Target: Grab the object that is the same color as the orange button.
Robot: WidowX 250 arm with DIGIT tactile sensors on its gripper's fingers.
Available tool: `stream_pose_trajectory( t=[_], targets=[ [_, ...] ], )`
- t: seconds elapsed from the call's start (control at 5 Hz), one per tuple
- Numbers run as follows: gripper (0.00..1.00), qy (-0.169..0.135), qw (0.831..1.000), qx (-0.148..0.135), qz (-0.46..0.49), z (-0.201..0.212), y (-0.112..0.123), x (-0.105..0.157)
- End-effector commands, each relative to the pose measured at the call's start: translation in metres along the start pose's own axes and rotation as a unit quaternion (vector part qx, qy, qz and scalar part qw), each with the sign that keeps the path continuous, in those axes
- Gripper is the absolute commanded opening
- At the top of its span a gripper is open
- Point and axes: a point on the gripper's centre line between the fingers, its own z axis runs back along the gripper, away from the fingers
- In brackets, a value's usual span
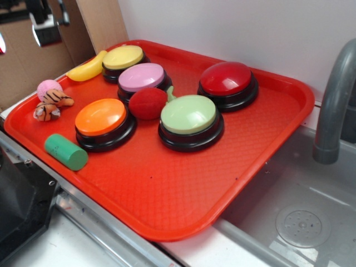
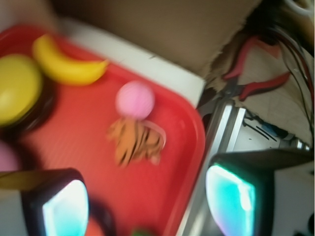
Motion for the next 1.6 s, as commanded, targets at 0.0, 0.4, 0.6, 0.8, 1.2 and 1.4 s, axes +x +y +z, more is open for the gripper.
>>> stream_pose_trajectory(
  t=[0.0, 0.4, 0.6, 0.8, 1.2, 1.4],
  targets=[
    [1.0, -0.007, 0.999, -0.047, 0.028, -0.045, -0.003, 0.001],
    [1.0, 0.011, 0.998, -0.055, 0.018, -0.072, -0.006, 0.0],
    [1.0, 0.018, 0.998, -0.054, 0.025, -0.079, -0.006, -0.002],
    [0.0, 0.016, 0.999, -0.044, 0.028, -0.085, -0.005, -0.002],
    [0.0, 0.024, 0.998, -0.043, 0.025, -0.085, -0.005, -0.002],
    [0.0, 0.019, 0.999, -0.037, 0.009, -0.073, -0.005, 0.0]
  ],
)
